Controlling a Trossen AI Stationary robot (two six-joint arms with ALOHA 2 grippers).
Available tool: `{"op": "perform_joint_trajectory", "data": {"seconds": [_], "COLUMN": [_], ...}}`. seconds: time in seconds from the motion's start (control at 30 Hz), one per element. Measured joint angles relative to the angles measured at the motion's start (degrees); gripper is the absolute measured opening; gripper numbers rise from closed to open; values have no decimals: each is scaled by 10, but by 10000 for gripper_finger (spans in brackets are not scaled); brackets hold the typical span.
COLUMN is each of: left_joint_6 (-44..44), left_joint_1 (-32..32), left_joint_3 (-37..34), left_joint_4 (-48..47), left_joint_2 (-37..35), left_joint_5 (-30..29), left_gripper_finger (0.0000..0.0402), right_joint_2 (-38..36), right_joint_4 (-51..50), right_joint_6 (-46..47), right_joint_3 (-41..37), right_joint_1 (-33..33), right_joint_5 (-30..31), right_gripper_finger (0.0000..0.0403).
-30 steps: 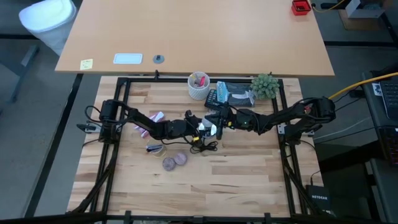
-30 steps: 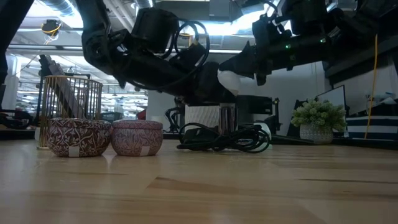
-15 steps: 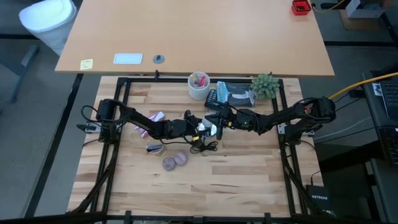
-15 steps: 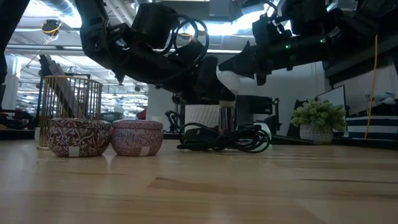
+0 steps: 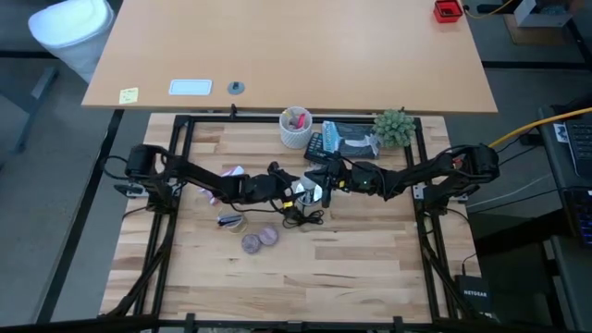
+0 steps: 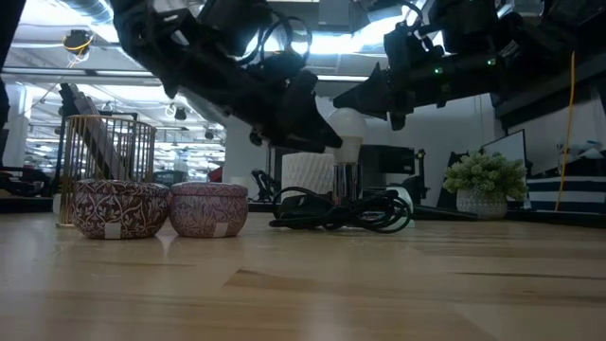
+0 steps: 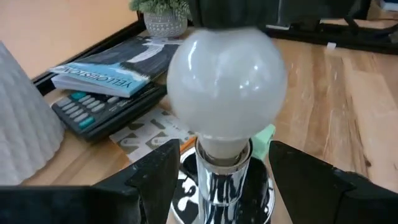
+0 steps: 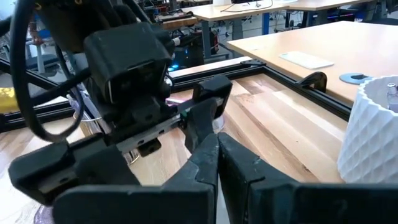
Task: Screw lightbulb
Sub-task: Insert the white lightbulb into the silver lamp
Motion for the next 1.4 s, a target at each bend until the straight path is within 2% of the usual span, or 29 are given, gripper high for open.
{"op": "perform_joint_trajectory", "data": {"seconds": [0.27, 0.53, 0.93, 1.4], "left_joint_6": [0, -5, -28, -30], "left_joint_1": [-17, -50, -47, -44], "left_joint_3": [0, 0, 0, 0], "left_joint_4": [-69, -79, -49, -29], "left_joint_2": [-48, -73, -72, -67], "left_joint_5": [2, 25, 30, 30], "left_gripper_finger": [237, 227, 107, 6], "right_joint_2": [0, 0, 0, 0], "right_joint_4": [0, 1, 1, 1], "right_joint_6": [0, 0, 0, 0], "right_joint_3": [0, 0, 0, 0], "right_joint_1": [0, 0, 0, 0], "right_joint_5": [0, 0, 0, 0], "right_gripper_finger": [14, 14, 14, 14]}}
